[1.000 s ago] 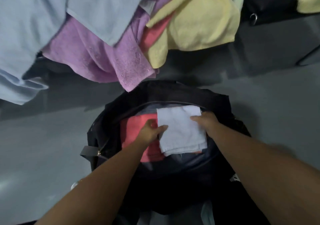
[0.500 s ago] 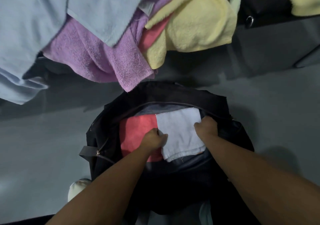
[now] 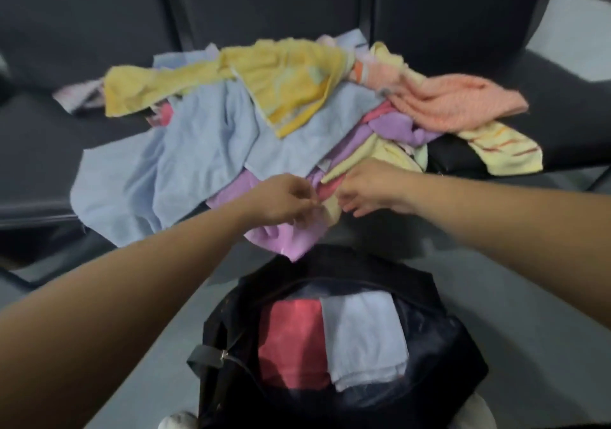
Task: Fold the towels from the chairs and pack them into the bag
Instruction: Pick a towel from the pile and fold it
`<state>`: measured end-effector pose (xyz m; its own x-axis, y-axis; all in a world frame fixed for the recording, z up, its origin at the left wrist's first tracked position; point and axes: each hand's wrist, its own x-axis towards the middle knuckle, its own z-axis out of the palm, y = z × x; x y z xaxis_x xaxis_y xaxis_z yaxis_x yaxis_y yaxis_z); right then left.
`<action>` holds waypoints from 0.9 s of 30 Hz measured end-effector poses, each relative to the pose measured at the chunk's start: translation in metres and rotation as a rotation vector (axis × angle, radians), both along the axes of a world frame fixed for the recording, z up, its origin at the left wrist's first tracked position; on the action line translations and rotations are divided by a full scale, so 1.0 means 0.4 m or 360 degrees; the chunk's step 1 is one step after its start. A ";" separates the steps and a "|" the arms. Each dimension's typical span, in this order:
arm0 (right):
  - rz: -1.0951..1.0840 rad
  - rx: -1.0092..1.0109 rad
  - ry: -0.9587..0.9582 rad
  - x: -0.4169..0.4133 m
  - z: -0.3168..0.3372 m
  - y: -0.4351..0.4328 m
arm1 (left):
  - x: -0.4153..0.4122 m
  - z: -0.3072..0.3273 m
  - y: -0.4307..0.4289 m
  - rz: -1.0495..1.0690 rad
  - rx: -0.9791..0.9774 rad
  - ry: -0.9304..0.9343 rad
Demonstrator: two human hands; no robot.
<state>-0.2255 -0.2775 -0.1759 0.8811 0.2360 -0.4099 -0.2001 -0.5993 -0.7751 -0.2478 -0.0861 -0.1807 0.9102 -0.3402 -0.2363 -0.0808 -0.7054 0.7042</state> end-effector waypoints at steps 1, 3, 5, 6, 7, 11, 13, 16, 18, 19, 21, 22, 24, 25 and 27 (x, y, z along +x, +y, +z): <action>-0.0026 0.0054 -0.0084 0.020 0.053 0.007 | 0.010 0.044 0.012 0.0061 -0.0032 -0.0080; -0.0142 0.0114 -0.0308 0.068 0.147 0.021 | 0.038 0.122 0.046 0.0254 -0.0064 -0.0303; -0.0205 -0.0021 -0.0575 0.124 0.201 0.031 | 0.077 0.173 0.076 0.0435 0.0050 -0.0547; -0.0219 -0.0139 -0.0700 0.152 0.214 0.034 | 0.097 0.184 0.089 0.0509 0.0142 -0.0636; -0.0216 -0.0243 -0.0816 0.183 0.224 0.039 | 0.121 0.189 0.103 0.0577 0.0209 -0.0691; -0.0035 -0.0517 -0.1048 0.277 0.217 0.063 | 0.206 0.175 0.134 0.0649 0.0229 -0.0740; 0.0135 -0.0767 -0.1082 0.316 0.183 0.071 | 0.238 0.155 0.128 0.0538 0.0234 -0.0687; 0.0183 -0.0910 -0.1167 0.345 0.143 0.071 | 0.265 0.111 0.108 0.0350 0.0442 -0.0547; 0.0116 -0.0891 -0.1289 0.358 0.146 0.066 | 0.280 0.089 0.105 0.0318 0.0554 -0.0563; 0.0097 -0.0870 -0.1341 0.362 0.151 0.062 | 0.287 0.082 0.108 0.0343 0.0527 -0.0619; 0.0078 -0.0781 -0.1384 0.364 0.170 0.057 | 0.298 0.081 0.115 0.0405 0.0377 -0.0780; 0.0065 -0.0724 -0.1391 0.362 0.183 0.054 | 0.302 0.087 0.117 0.0426 0.0291 -0.0868; 0.0010 -0.0641 -0.1422 0.350 0.214 0.048 | 0.294 0.124 0.113 0.0480 0.0075 -0.0998; -0.0031 -0.0612 -0.1440 0.339 0.233 0.045 | 0.283 0.153 0.109 0.0512 -0.0070 -0.1045; -0.0128 -0.0520 -0.1474 0.310 0.282 0.041 | 0.255 0.223 0.100 0.0574 -0.0341 -0.1082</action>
